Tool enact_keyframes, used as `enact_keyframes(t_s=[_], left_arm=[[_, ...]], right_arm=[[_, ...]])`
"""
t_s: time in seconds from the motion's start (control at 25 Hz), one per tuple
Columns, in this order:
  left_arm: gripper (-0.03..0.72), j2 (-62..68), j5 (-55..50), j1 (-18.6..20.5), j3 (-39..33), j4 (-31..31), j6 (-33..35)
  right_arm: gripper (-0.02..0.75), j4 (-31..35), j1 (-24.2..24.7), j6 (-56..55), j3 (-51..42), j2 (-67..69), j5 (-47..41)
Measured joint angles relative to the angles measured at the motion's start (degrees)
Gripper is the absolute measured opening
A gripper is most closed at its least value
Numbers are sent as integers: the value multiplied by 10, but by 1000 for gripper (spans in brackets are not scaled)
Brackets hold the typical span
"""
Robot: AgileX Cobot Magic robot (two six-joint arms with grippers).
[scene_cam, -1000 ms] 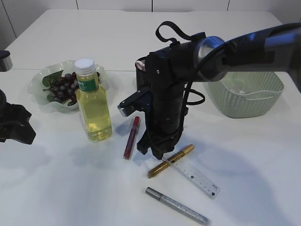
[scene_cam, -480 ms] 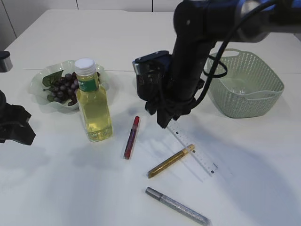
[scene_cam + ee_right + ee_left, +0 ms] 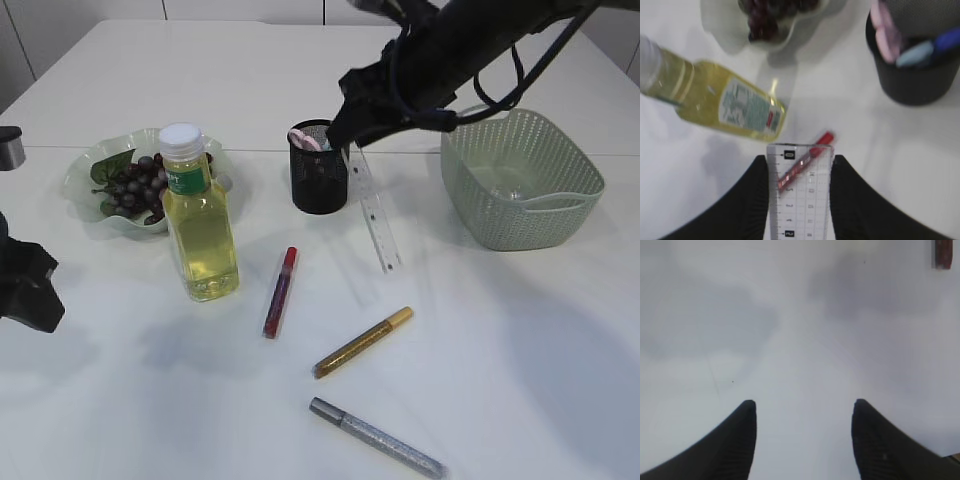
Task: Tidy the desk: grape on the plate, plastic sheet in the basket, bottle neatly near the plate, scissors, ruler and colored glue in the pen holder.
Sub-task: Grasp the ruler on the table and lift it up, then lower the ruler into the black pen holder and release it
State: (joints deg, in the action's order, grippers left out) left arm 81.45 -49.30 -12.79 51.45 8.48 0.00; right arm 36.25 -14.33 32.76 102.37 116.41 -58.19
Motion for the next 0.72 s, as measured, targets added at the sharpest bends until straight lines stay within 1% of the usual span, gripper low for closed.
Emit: enact_keyframes(t_s=[0.16, 0.36, 0.48, 0.52, 0.56, 0.72], left_arm=[[442, 0, -24, 0, 0, 0, 0], [442, 0, -39, 0, 0, 0, 0], [442, 0, -43, 0, 0, 0, 0], [442, 0, -43, 0, 0, 0, 0], [442, 0, -45, 0, 0, 0, 0], [442, 0, -51, 0, 0, -4, 0]], right_arm=[[290, 112, 28, 79, 9, 0, 68], [290, 224, 33, 211, 13, 1, 159], [290, 295, 34, 264, 33, 19, 177], [290, 295, 34, 264, 33, 19, 177], [290, 330, 35, 291, 56, 45, 183], [290, 389, 36, 350, 118, 108, 193]])
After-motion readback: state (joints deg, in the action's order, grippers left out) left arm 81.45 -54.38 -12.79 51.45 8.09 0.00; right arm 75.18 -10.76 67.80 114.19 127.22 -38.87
